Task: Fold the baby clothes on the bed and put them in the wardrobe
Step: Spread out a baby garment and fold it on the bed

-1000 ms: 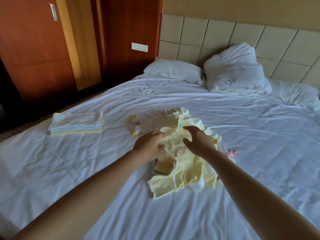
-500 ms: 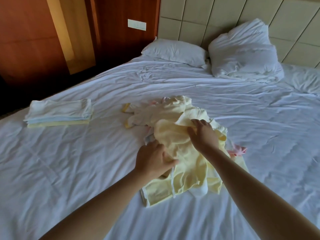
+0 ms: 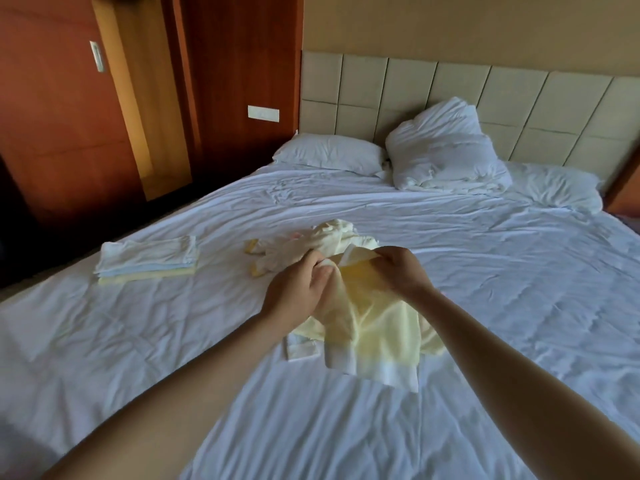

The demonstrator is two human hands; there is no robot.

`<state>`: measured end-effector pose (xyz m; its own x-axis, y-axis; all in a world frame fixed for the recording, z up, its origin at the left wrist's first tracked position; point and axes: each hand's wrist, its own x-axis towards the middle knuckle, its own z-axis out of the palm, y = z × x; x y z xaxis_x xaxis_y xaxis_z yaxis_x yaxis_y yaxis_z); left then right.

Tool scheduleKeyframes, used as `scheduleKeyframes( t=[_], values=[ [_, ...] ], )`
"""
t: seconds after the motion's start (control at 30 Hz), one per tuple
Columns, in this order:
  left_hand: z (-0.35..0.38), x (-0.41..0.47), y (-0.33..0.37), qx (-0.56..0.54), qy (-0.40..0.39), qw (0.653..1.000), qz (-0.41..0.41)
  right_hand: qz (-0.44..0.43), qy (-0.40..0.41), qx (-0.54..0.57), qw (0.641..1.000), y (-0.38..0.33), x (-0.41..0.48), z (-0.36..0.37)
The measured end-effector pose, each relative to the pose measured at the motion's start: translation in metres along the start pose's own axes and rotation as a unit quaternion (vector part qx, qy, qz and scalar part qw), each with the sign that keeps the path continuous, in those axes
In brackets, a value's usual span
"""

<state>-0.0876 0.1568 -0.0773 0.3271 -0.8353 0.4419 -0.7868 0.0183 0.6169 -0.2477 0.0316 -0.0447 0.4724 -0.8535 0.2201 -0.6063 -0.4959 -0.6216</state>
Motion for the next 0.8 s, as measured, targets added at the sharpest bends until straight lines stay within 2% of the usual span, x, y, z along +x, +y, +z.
scheduleKeyframes(
  t=[0.07,0.17,0.3,0.37,0.53,0.6,0.67,0.7,0.73,0.8],
  values=[
    [-0.017,-0.008,0.022,-0.020,0.024,1.000,0.001,0.017,0.007,0.059,0.998,-0.009,-0.018,-0.019],
    [-0.033,-0.026,0.043,-0.030,0.020,0.999,-0.003,0.086,0.002,0.147,0.985,-0.012,-0.049,-0.036],
    [-0.028,-0.062,0.041,0.047,-0.064,0.996,-0.026,0.130,-0.047,0.081,0.987,0.011,-0.100,-0.012],
    [-0.016,-0.086,0.025,0.082,-0.116,0.989,-0.043,0.152,-0.075,0.109,0.979,0.030,-0.132,0.013],
    [0.016,-0.156,-0.024,0.202,-0.225,0.951,-0.055,0.151,-0.169,0.037,0.973,0.066,-0.204,0.065],
    [0.018,-0.176,-0.036,0.213,-0.231,0.947,-0.072,0.069,-0.130,-0.057,0.987,0.067,-0.217,0.071],
    [0.015,-0.188,-0.043,0.210,-0.226,0.948,-0.078,-0.080,-0.057,-0.115,0.988,0.055,-0.221,0.070],
    [0.013,-0.192,-0.045,0.205,-0.220,0.951,-0.075,-0.148,-0.056,-0.114,0.981,0.047,-0.222,0.069],
    [0.011,-0.195,-0.047,0.198,-0.214,0.954,-0.072,-0.198,-0.090,-0.108,0.970,0.036,-0.222,0.067],
    [0.007,-0.202,-0.050,0.168,-0.212,0.960,-0.073,-0.243,-0.226,-0.139,0.933,0.020,-0.225,0.070]
  ],
)
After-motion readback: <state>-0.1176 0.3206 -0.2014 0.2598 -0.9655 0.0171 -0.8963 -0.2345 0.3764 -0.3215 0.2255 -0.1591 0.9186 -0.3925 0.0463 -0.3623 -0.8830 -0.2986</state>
